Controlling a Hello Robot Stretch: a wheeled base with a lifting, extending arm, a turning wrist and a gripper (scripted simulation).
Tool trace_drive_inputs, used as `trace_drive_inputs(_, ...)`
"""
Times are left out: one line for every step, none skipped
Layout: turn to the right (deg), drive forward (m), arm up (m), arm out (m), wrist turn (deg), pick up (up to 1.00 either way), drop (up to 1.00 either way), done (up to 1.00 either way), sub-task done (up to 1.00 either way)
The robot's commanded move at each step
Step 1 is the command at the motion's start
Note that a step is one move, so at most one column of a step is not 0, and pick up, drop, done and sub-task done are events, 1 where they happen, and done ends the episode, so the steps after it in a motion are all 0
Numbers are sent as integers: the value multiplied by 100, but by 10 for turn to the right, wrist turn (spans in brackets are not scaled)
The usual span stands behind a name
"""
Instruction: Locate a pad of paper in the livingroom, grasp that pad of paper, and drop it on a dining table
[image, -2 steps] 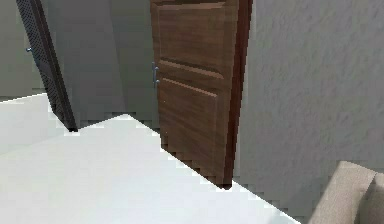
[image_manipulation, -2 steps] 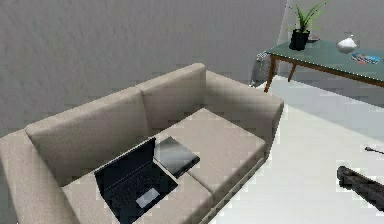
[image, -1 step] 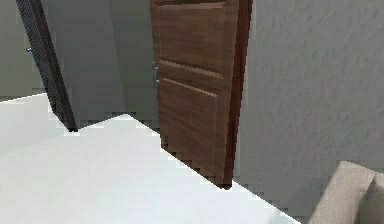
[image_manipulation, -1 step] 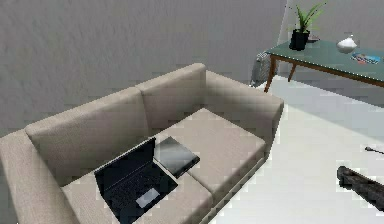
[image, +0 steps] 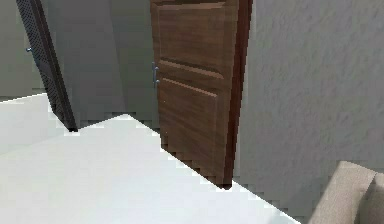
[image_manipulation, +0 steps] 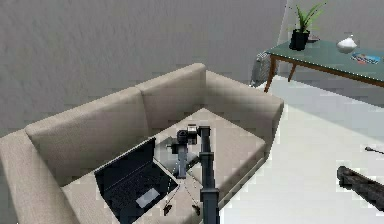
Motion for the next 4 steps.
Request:
trace_drive_inputs(0, 0, 0, 0, 450, 0, 0, 0, 0)
trace_drive_inputs(0, 0, 0, 0, 450, 0, 0, 0, 0)
trace_drive_inputs(0, 0, 0, 0, 450, 0, 0, 0, 0)
trace_drive_inputs(0, 0, 0, 0, 300, 0, 0, 0, 0)
